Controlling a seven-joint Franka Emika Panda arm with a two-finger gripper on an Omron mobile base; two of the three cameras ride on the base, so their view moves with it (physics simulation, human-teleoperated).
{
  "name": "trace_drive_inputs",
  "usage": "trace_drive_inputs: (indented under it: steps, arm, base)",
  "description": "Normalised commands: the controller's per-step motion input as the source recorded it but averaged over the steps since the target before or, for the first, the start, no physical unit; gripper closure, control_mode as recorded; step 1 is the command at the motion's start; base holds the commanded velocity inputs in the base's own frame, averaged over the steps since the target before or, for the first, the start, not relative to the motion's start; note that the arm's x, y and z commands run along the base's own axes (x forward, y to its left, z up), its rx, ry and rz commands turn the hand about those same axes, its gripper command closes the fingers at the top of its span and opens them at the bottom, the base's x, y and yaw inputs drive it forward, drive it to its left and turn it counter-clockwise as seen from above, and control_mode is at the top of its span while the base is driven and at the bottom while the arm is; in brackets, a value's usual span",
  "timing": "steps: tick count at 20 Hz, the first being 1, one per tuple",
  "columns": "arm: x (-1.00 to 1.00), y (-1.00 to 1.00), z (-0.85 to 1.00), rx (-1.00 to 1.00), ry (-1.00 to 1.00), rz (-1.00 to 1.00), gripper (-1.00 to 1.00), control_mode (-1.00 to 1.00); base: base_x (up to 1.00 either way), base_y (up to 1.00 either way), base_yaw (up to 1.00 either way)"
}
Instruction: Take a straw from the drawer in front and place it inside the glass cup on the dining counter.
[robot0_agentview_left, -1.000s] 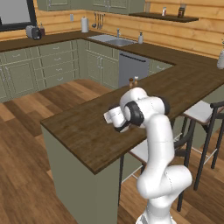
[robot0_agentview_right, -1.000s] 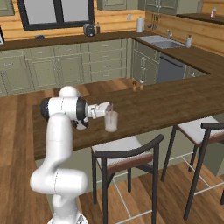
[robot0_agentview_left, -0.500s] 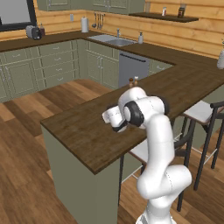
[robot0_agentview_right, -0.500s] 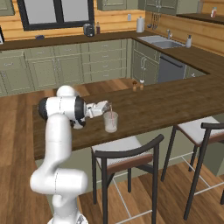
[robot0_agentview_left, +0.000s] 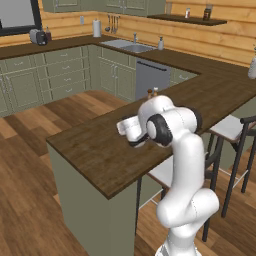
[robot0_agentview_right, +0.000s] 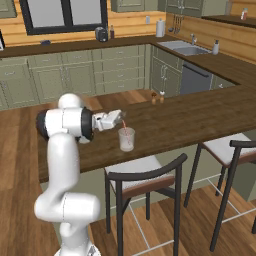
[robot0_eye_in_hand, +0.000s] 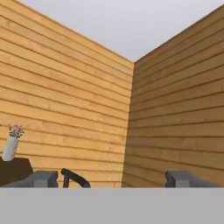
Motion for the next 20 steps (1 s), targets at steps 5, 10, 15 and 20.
trace_drive_inputs:
  steps: [5,10,15,20]
  arm:
    - [-0.53,0.14,0.35,0.19,-0.77,0.16,-1.0,-1.0]
    - [-0.43,0.02,0.07,0.37,-0.96,0.21,-1.0,-1.0]
    - [-0.35,0.27,-0.13,0.58,-0.86,0.21,-1.0,-1.0]
    - [-0.57,0.35,-0.53,0.61,-0.69,0.23,-1.0,-1.0]
  base:
    - [0.0,0.0,0.0]
    - [0.0,0.0,0.0]
    - [0.0,0.0,0.0]
    - [0.0,0.0,0.0]
